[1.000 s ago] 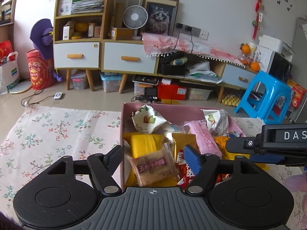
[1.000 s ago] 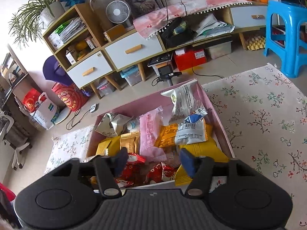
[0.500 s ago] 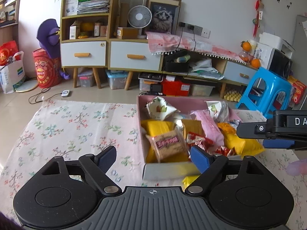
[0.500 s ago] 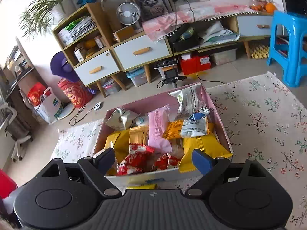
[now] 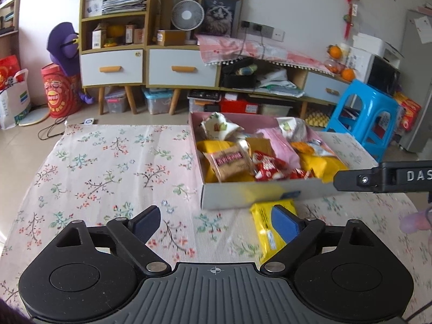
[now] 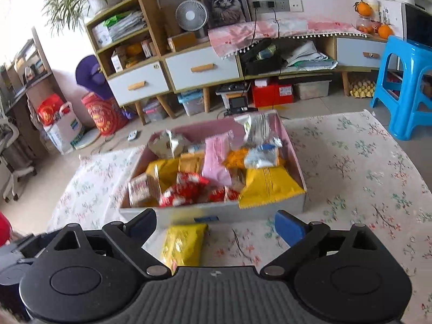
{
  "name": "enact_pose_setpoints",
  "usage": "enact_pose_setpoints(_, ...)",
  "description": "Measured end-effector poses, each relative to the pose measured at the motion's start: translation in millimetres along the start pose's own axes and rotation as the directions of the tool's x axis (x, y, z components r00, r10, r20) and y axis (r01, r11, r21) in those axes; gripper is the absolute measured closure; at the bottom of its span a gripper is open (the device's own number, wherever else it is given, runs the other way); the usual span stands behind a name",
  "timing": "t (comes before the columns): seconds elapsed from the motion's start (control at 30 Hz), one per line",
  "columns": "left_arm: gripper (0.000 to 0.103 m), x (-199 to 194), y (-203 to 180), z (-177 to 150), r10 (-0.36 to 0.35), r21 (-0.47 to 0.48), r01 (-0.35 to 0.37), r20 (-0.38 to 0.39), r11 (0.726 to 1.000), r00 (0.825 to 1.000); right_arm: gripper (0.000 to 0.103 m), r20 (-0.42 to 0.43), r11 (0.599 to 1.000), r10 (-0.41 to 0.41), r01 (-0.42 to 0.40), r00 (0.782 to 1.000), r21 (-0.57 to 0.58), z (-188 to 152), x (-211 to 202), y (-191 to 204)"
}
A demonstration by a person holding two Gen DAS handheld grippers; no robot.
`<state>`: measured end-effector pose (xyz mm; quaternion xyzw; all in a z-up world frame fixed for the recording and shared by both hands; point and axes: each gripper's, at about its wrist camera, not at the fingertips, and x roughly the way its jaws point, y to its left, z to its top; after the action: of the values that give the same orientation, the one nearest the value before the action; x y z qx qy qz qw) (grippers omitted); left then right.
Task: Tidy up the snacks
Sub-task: 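Move both open tools back toward the yellow pack on the table, then close both tools on the yellow pack from its two sides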
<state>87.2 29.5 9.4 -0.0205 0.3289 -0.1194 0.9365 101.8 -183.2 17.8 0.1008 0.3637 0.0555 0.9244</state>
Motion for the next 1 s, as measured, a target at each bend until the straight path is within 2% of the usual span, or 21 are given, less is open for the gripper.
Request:
enact_pose_setpoints(0.1,0.009,-9,0,-6,-0.018,0.02,0.018,0.005,1.0,1.0,0.017,-0.006,0.999,-0.007,0.006,1.0,-0.043,-4,-4,1)
enact_pose_setpoints(0.27,0.008,-16,4,-18,-0.027,0.042,0.028,-0.013,0.999,1.0,0.015,0.032,0.991,-0.038,0.042,0.999,-0.13,-9,-12,1)
enact_pose_setpoints(0.43,0.008,-15,11,-33,-0.043,0.033,0.045,-0.056,0.998,0.997,0.015,0.021,0.99,-0.049,0.052,0.999,-0.132,-17,-9,0)
enact_pose_setpoints(0.6,0.008,-6,8,-45,-0.072,0.058,0.077,-0.084,0.995,0.994,0.015,-0.01,0.991,0.003,-0.005,1.0,-0.134,-24,-6,5)
enact_pose_setpoints(0.7,0.008,4,3,-49,-0.121,0.071,0.127,-0.094,0.989,0.988,0.015,-0.033,0.991,0.032,-0.036,0.999,-0.128,-27,1,10)
enact_pose_setpoints(1.0,0.011,27,-4,-55,-0.201,0.077,0.208,-0.095,0.975,0.975,0.024,-0.089,0.994,0.096,-0.101,0.991,-0.052,-27,26,8)
